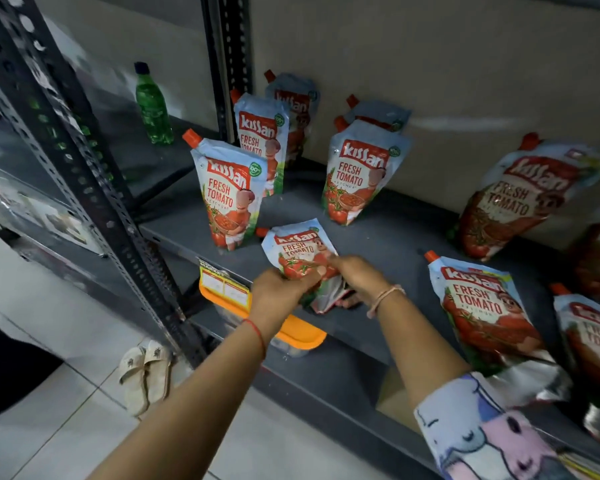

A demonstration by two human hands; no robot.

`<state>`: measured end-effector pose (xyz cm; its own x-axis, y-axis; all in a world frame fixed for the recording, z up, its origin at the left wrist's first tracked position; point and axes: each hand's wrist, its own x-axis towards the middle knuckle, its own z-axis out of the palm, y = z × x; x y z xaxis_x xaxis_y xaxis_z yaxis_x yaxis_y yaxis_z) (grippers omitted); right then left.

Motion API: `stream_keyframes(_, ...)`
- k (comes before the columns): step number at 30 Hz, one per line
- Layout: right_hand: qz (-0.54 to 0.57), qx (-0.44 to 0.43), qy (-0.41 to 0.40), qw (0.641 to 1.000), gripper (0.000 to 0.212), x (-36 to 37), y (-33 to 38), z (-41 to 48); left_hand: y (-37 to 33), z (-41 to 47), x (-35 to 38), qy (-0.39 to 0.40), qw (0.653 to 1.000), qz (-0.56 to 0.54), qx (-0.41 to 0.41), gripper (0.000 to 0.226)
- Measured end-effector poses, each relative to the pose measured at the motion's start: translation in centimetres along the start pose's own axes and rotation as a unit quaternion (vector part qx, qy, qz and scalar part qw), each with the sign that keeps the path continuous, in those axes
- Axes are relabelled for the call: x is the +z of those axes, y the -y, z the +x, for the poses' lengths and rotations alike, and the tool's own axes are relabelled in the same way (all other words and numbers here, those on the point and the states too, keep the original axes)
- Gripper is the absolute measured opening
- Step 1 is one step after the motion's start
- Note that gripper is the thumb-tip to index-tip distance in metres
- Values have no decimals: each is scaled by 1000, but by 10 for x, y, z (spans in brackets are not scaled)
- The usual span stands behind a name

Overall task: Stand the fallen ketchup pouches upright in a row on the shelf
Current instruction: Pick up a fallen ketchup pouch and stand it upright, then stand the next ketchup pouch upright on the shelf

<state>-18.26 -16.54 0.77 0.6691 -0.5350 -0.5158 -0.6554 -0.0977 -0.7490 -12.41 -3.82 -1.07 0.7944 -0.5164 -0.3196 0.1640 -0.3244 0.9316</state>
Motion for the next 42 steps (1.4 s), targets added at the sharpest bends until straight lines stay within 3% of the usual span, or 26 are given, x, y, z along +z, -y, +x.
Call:
stream_keyframes(3, -20, -117, -79, 990, 29, 6, -9, -10, -2, -10, 0, 46, 997, -23, 55, 11)
stream_keyframes(7, 13, -254, -189, 949, 26, 17, -10, -21, -10, 1, -10, 47, 988, -9, 147, 46)
stream_keyframes(10, 25, -262, -195, 945, 29, 31, -5, -10, -13, 29, -16, 29, 985, 17, 170, 58)
stream_keyframes(17, 46, -232, -206, 950, 28, 57, -12, 0, 15, 62, -27, 67, 990, 23, 120, 56)
stream_keyframes(19, 61, -235, -188, 952, 47, 58, -19, -14, 19, 53, -21, 57, 988, 21, 141, 59)
stream_keyframes(20, 49, -246, -198, 947, 59, 53, -25, -27, 22, 44, -17, 14, 987, 35, 156, 58)
stream_keyframes(21, 26, -266, -232, 935, 66, 45, -32, -41, 28, 33, -13, -61, 982, 60, 165, 56)
stream_keyframes(23, -47, -311, -364, 877, 66, 8, -49, -75, 38, 5, 3, -196, 950, 110, 216, 44)
stream_keyframes(25, -95, -275, -490, 822, 60, -45, -78, -103, 37, -25, 34, -198, 932, 120, 278, 31)
stream_keyframes(26, -104, -224, -519, 818, 60, -71, -90, -111, 30, -36, 51, -160, 937, 119, 287, 28)
stream_keyframes(28, -83, -122, -483, 863, 58, -119, -119, -121, 8, -53, 89, -44, 974, 71, 213, 29)
stream_keyframes(30, 18, -49, -351, 935, 40, -142, -133, -129, -17, -68, 126, 114, 992, 11, 45, 31)
stream_keyframes(31, 90, -27, -282, 955, 34, -144, -137, -126, -26, -72, 141, 196, 980, 4, -29, 33)
stream_keyframes(33, 180, -5, -202, 963, 34, -149, -148, -116, -33, -79, 168, 310, 946, 10, -95, 32)
stream_keyframes(36, 302, -5, -130, 944, 21, -153, -165, -101, -27, -77, 184, 348, 934, 33, -74, 23)
stream_keyframes(38, 351, -8, -80, 933, 8, -159, -173, -101, -23, -71, 183, 371, 927, 26, -59, 37)
stream_keyframes(40, 353, -45, -65, 932, 14, -161, -175, -105, -24, -69, 180, 401, 916, 19, -8, 47)
stream_keyframes(42, 348, -111, -103, 925, 29, -159, -174, -108, -25, -68, 183, 399, 915, 10, 58, 57)
